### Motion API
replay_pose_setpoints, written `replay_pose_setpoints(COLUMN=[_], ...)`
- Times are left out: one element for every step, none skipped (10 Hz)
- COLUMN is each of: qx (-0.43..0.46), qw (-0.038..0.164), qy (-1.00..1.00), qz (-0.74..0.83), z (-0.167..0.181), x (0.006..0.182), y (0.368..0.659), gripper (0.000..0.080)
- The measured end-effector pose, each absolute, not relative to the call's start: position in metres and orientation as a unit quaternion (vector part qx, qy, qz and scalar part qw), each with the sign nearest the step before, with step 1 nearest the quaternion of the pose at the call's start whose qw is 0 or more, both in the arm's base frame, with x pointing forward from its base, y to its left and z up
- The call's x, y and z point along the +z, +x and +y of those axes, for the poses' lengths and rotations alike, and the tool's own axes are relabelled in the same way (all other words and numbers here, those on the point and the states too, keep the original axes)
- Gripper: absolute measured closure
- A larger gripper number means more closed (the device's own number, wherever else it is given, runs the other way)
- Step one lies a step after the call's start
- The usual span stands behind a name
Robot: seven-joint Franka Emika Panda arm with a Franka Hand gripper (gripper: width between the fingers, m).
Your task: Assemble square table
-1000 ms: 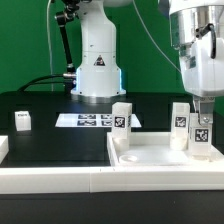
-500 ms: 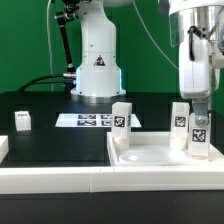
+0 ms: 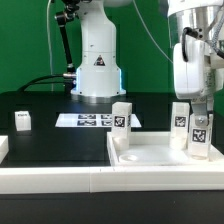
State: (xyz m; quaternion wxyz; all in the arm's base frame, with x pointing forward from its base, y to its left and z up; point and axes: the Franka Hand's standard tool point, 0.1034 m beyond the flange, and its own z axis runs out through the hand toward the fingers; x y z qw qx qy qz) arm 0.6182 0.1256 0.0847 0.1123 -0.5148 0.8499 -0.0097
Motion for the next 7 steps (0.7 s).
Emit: replay_pose_setpoints(qx=[-0.011, -0.006, -0.013, -0.019, -0.03, -0.036, -0.042], qw=[0.112, 0.107, 0.103, 0.101, 0.096, 0.092, 0.087], qy=[-0.526, -0.536, -0.575, -0.613, -0.673, -0.711, -0.744], qz=[0.843, 0.838, 0.811, 0.783, 0.732, 0.697, 0.661], z=[0.1255, 0.1264, 0.1269, 0.1262, 0.1255, 0.1256, 0.1257], x=[0.0845, 0.0838, 0.0841, 0.084, 0.0839, 0.0841, 0.0845], y=[0.618, 0.6164, 0.6167, 0.6168, 0.6169, 0.617, 0.6175], gripper=[0.0321, 0.0207, 0.0163, 0.0163, 0.0152, 0.0152, 0.015])
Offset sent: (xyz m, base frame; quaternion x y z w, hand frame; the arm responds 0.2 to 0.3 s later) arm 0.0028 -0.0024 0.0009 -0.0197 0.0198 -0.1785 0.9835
